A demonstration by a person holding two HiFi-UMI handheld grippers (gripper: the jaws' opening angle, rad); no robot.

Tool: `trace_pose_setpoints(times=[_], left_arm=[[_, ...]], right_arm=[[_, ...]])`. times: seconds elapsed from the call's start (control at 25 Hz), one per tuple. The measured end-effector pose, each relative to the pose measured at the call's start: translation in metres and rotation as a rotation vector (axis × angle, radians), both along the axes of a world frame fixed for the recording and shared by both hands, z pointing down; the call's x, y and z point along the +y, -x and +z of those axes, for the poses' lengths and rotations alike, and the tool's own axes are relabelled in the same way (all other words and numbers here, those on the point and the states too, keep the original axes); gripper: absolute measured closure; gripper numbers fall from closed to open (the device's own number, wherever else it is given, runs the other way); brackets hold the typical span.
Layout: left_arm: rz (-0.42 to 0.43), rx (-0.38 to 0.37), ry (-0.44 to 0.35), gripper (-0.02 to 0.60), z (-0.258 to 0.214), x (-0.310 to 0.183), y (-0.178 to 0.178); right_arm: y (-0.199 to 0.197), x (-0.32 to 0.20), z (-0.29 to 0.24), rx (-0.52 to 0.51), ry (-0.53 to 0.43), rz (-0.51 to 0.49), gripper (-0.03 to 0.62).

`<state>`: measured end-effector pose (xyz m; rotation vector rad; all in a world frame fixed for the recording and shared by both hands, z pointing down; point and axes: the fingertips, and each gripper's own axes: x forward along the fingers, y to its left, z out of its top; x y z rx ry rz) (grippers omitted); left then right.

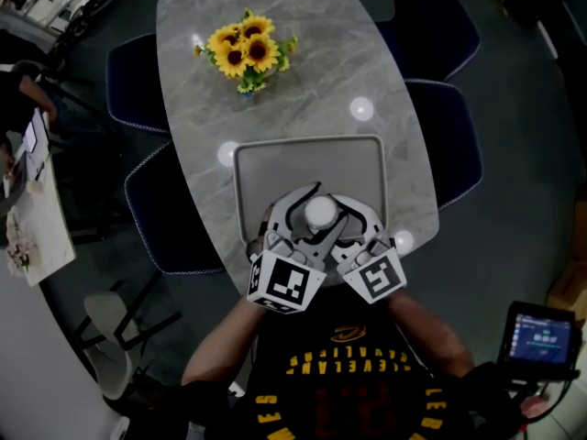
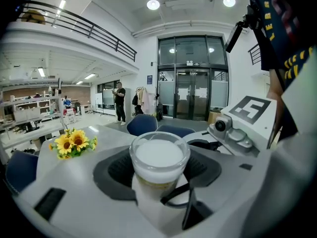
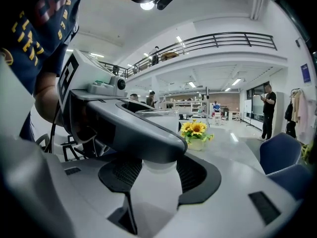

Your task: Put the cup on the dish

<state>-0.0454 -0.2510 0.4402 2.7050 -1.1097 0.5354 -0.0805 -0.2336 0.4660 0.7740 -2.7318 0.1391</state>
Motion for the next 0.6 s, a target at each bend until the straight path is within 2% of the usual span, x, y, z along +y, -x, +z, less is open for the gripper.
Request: trace_pose_setpoints(times=[0.6], left_arm=[[0.032,-0.021,0.011,0.321,0.049,-0.013,0.002]], right_arm=[[0.002,-0.013,0.051,0.068,0.034,0.016,0.368]])
